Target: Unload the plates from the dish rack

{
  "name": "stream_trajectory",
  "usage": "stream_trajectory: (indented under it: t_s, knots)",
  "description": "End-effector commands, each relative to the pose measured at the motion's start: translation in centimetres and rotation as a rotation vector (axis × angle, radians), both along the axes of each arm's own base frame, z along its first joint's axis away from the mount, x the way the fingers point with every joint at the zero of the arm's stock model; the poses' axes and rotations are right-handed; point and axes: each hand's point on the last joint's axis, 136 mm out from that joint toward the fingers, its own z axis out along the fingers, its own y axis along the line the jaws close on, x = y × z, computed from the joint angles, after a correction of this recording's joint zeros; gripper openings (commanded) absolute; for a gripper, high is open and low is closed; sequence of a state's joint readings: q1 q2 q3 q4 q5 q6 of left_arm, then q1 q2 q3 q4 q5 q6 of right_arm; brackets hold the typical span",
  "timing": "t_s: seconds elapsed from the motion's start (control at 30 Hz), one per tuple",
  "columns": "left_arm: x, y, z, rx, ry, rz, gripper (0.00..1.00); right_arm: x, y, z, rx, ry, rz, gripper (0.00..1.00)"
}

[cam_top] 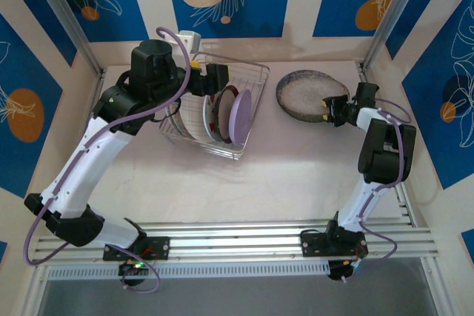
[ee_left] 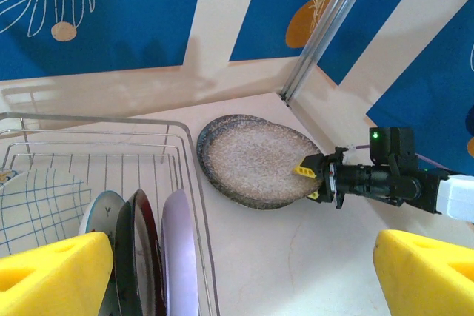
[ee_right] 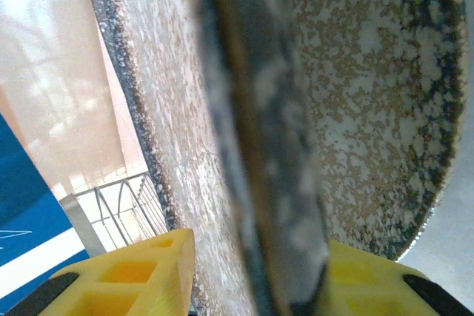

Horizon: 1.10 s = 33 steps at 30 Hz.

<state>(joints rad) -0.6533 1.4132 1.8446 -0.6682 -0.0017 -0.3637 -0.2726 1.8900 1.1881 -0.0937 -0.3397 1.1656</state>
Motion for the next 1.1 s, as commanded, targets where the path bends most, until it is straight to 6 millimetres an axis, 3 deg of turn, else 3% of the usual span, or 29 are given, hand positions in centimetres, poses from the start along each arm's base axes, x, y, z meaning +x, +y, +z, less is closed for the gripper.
stream_trajectory:
  t_s: [0.0, 1.07]
  knots:
    - [-0.3, -0.3, 1.2, -0.008, -0.031, -0.009, 0.90, 0.0, 0.0, 0.3, 0.003, 0.032, 0.022, 0.37]
    - [-0.5, 0.0, 1.3, -0.010, -0.027, -0.006, 0.90, -1.3, -0.4, -1.9, -0.013, 0.264, 0.006, 0.39]
